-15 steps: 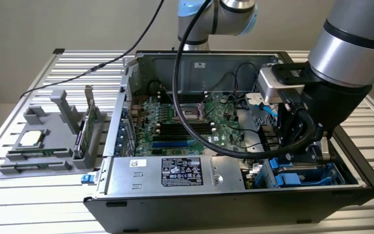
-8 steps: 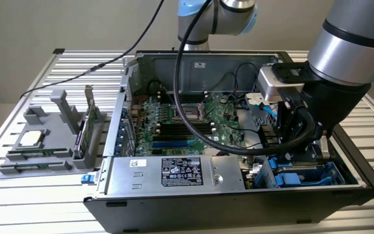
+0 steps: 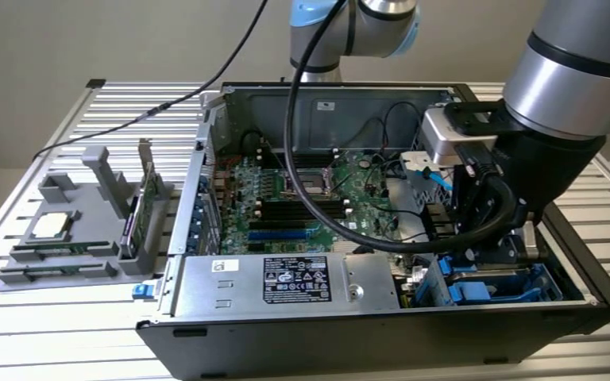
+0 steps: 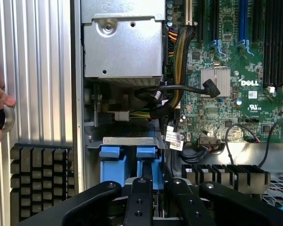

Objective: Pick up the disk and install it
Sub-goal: 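Insert the disk into the insertion slot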

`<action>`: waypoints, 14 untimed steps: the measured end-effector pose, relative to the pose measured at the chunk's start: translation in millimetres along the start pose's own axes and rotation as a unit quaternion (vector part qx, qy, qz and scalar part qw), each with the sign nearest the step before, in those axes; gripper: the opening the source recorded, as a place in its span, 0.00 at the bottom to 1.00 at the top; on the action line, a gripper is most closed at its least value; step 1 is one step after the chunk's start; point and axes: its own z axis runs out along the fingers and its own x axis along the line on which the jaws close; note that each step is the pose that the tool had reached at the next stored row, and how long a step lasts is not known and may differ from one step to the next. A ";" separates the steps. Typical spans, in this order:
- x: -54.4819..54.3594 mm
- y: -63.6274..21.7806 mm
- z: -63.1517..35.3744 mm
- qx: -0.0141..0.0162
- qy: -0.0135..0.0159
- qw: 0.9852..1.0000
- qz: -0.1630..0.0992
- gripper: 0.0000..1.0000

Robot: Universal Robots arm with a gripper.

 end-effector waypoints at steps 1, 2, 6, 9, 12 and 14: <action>0.0 -0.2 0.0 0.000 0.000 1.000 0.000 0.20; 0.0 -0.3 0.0 0.000 0.000 1.000 0.000 0.20; 0.7 -1.0 -3.9 -0.002 -0.003 1.000 0.000 0.20; 1.4 -2.0 -15.4 -0.004 -0.002 1.000 0.000 0.20; 2.0 -3.3 -28.1 -0.007 -0.003 1.000 0.000 0.20; 2.2 -5.4 -32.0 -0.008 -0.002 1.000 0.000 0.20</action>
